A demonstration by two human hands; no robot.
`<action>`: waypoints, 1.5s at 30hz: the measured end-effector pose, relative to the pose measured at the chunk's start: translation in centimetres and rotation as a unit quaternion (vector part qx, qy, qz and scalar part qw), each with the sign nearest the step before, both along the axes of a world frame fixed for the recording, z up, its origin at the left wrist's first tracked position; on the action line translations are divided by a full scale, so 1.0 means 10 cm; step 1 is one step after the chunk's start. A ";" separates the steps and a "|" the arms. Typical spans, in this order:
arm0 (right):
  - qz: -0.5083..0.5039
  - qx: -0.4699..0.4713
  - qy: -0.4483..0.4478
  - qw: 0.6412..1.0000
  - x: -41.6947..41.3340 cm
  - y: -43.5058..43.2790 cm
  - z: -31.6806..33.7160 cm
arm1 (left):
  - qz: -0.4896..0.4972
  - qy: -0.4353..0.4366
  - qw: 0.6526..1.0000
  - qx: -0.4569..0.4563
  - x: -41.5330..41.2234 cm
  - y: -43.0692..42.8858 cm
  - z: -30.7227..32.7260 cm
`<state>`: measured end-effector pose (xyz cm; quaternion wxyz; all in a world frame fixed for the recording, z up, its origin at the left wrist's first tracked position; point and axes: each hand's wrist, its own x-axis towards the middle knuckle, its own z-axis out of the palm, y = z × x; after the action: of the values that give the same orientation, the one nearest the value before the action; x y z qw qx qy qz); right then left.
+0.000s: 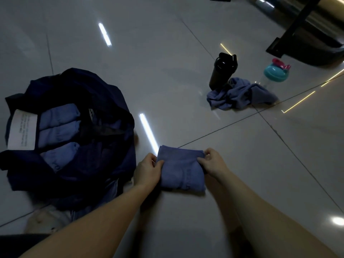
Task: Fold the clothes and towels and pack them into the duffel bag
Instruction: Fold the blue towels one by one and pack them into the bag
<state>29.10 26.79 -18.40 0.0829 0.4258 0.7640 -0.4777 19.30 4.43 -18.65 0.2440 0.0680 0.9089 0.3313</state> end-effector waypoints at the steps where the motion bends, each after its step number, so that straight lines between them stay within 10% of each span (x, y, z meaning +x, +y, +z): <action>1: 0.018 0.031 -0.018 0.999 -0.01 0.00 -0.01 | -0.005 0.018 1.000 -0.021 0.00 -0.01 0.01; 9: 0.069 0.116 -0.063 0.989 0.00 -0.05 0.00 | -0.258 0.322 0.909 -0.056 0.00 0.05 -0.08; 14: 0.028 0.104 -0.054 0.993 0.03 -0.07 0.03 | -0.396 0.260 0.866 -0.161 -0.04 0.21 -0.28; 30: 0.025 -0.173 -0.093 0.980 0.53 -0.12 0.34 | -0.359 0.236 0.886 -0.175 0.02 0.25 -0.41; 36: 0.059 -0.053 -0.150 0.986 0.49 -0.16 0.21 | -0.364 0.218 0.884 -0.194 0.05 0.26 -0.33; 39: 0.107 0.189 -0.175 0.960 0.41 -0.20 0.28 | -0.384 0.214 0.873 -0.212 0.05 0.27 -0.26; 45: 0.385 0.398 0.094 0.827 0.28 -0.64 0.01 | -0.392 0.299 0.863 -0.116 0.24 0.06 -0.30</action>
<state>31.87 20.43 -18.34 0.0116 0.0461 0.9939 -0.0990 21.69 5.05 -21.60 0.0768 0.4852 0.8686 0.0647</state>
